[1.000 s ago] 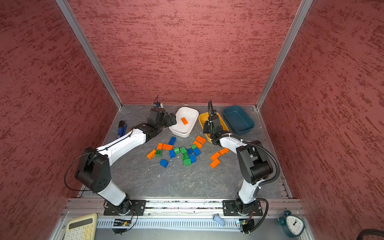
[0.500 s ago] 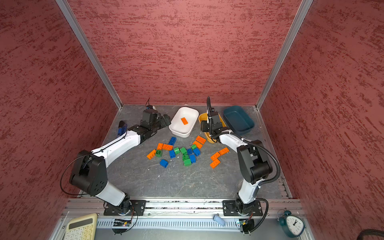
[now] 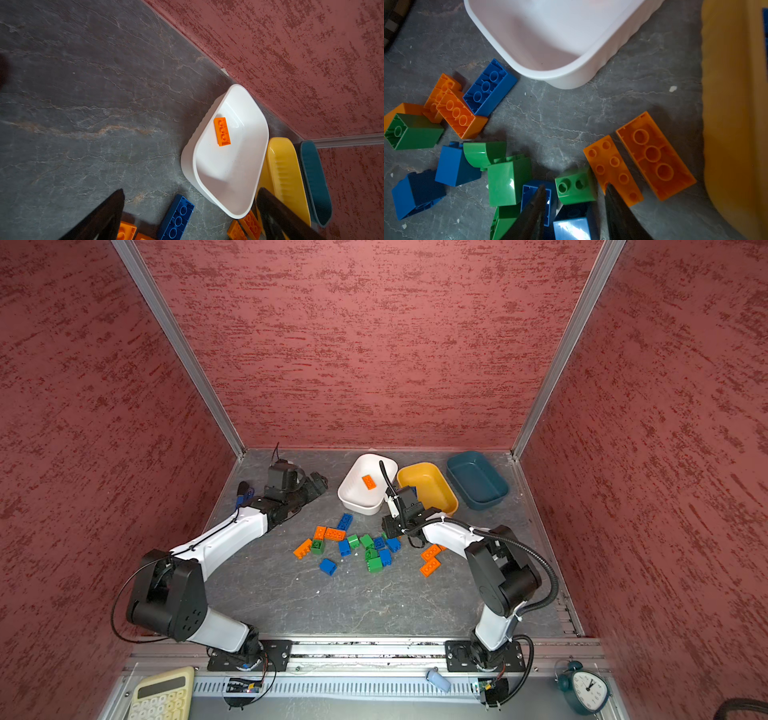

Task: Sort the legos into containers by color
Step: 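Grasp a green brick from the pile with the right gripper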

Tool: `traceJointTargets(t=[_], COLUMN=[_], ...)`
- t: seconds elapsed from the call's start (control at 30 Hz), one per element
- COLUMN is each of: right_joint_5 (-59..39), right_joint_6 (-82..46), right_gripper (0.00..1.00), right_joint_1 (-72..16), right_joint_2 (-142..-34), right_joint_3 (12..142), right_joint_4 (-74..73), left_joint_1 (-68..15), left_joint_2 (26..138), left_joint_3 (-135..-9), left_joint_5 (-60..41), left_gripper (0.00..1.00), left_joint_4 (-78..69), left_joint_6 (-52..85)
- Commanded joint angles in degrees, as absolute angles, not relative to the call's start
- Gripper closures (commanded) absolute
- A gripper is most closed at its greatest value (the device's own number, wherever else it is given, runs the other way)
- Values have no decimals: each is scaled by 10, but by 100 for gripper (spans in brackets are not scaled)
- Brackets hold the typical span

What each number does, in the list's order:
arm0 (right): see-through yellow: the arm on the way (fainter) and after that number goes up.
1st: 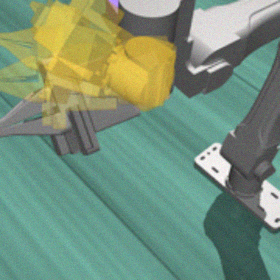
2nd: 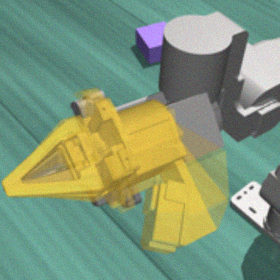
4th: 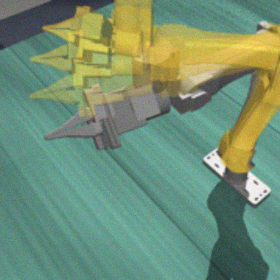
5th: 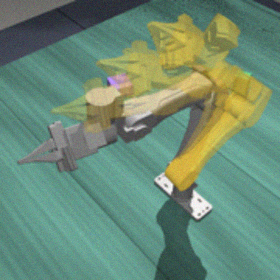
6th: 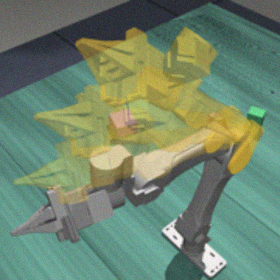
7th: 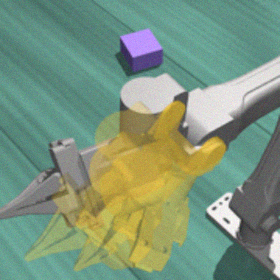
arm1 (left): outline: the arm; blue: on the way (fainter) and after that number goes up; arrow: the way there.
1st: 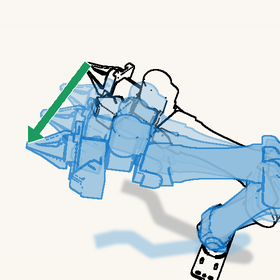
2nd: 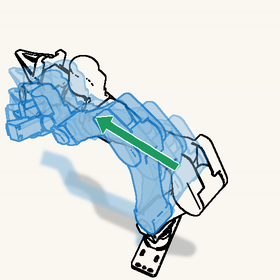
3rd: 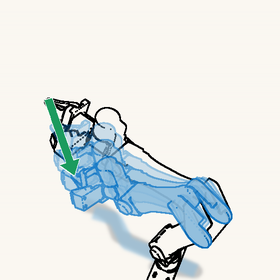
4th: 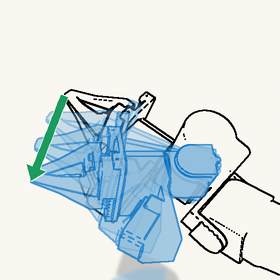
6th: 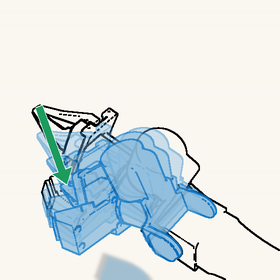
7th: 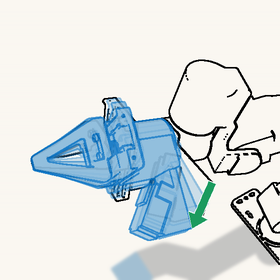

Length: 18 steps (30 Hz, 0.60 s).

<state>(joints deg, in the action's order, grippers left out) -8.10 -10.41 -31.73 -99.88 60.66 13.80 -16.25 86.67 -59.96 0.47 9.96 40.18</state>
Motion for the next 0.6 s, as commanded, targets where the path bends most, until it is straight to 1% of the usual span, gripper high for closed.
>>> traceJointTargets(t=[0.0, 0.2, 0.4, 0.57], right_joint_5=[-61, -54, -62, -51], right_joint_6=[-86, -80, -74, -79], right_gripper=[55, 55, 55, 58], right_joint_1=[-323, -327, -334, -340], right_joint_2=[-1014, -1034, -1047, -1060], right_joint_3=[616, 629, 638, 648], right_joint_4=[153, 158, 162, 161], left_joint_1=[-167, -178, -211, -227], left_joint_2=[869, 878, 884, 864], left_joint_3=[-615, -625, -649, -624], left_joint_5=[-13, -25, -27, -15], left_gripper=[0, 1, 1, 1], left_joint_4=[109, 114, 183, 224], left_joint_6=[390, 370, 316, 306])
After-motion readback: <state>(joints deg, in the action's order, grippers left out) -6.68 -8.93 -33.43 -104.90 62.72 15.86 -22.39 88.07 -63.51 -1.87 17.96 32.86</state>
